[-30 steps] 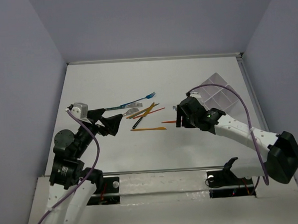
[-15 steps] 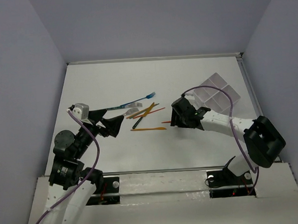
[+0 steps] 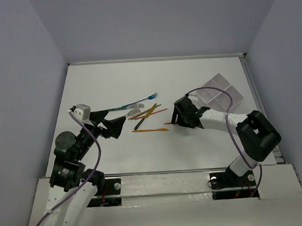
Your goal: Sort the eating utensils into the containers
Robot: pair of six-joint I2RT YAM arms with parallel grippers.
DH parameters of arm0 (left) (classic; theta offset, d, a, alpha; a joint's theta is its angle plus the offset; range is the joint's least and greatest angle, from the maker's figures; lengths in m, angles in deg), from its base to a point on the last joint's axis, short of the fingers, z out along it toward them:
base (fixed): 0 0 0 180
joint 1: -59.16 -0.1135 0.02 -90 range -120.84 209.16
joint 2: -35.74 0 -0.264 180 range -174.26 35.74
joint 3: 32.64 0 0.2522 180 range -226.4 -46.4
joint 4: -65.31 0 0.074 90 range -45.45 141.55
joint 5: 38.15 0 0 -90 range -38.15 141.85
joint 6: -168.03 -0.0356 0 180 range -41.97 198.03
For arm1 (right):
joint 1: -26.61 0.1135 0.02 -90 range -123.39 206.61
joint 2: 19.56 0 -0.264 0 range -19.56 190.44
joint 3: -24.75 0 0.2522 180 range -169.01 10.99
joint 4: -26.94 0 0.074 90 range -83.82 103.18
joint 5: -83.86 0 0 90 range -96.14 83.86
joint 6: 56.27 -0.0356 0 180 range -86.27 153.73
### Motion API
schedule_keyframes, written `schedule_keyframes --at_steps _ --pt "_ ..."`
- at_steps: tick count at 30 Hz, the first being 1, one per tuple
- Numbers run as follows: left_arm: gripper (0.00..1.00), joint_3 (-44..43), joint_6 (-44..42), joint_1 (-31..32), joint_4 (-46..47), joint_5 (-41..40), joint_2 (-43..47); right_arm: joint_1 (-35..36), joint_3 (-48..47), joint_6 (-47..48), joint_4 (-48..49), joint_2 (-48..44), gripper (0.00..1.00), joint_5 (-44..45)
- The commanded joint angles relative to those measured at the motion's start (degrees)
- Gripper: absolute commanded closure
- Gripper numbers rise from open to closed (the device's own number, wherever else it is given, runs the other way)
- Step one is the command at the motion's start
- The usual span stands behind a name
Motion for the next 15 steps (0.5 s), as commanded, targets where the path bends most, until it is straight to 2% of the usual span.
schedule_keyframes --at_steps 1,6,15 --pt "0.01 0.55 -0.03 0.22 1.84 0.1 0.58 -1.45 1.1 -1.55 3.62 0.63 0.26 0.54" --pt "0.01 0.64 -0.12 0.22 1.93 0.28 0.41 -3.56 0.85 -0.76 4.24 1.15 0.28 1.41" --pt "0.01 0.64 -0.03 0.22 2.01 0.28 0.23 -4.1 -2.32 3.11 -0.49 5.02 0.33 4.49"
